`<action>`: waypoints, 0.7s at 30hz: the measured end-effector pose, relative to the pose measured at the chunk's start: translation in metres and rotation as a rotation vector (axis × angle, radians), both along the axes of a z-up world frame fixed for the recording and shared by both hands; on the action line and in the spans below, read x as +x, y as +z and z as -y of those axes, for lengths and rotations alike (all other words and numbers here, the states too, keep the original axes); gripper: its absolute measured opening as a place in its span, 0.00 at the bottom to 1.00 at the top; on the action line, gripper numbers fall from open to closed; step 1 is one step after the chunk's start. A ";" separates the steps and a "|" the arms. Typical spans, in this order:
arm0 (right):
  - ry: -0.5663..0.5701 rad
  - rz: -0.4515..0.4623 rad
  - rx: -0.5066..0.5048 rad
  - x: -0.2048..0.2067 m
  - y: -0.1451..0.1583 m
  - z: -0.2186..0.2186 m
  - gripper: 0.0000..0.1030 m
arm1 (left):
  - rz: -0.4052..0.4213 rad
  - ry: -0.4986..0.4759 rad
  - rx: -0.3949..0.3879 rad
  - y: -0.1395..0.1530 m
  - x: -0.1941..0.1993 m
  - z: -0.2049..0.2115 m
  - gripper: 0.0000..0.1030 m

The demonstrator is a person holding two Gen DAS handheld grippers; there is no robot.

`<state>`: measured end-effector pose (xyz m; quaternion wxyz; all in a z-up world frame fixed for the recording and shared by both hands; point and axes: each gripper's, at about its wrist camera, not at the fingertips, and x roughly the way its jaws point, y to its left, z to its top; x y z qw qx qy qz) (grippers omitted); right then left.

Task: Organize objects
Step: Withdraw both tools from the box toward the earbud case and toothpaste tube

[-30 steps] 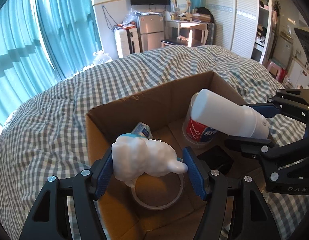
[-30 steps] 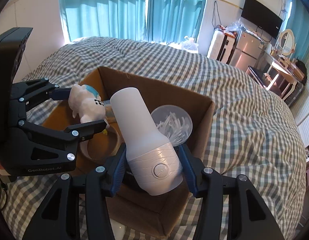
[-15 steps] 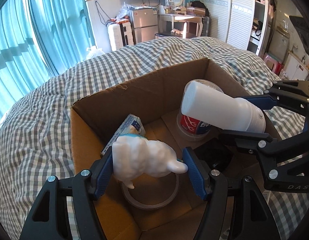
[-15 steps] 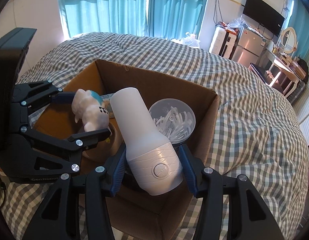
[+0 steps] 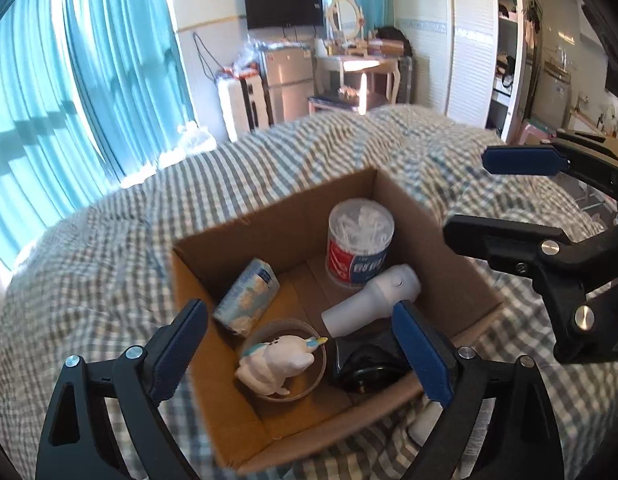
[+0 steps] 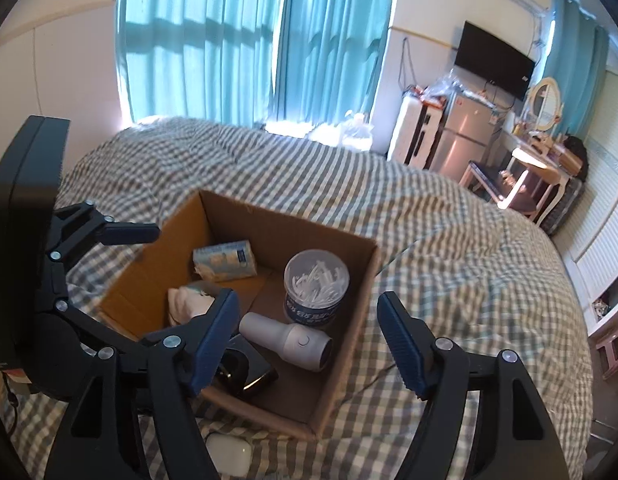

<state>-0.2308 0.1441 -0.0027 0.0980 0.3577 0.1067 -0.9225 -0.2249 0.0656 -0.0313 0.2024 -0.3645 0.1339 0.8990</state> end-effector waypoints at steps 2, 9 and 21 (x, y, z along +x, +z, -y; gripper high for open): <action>-0.006 -0.024 0.008 0.015 0.013 0.001 0.70 | -0.030 0.013 0.009 0.014 0.011 0.005 0.96; -0.012 -0.096 0.018 0.070 0.055 0.004 0.70 | -0.105 0.080 0.029 0.054 0.052 0.023 0.99; -0.070 -0.130 -0.053 0.148 0.055 0.000 0.77 | -0.226 0.354 0.052 0.070 0.130 0.043 1.00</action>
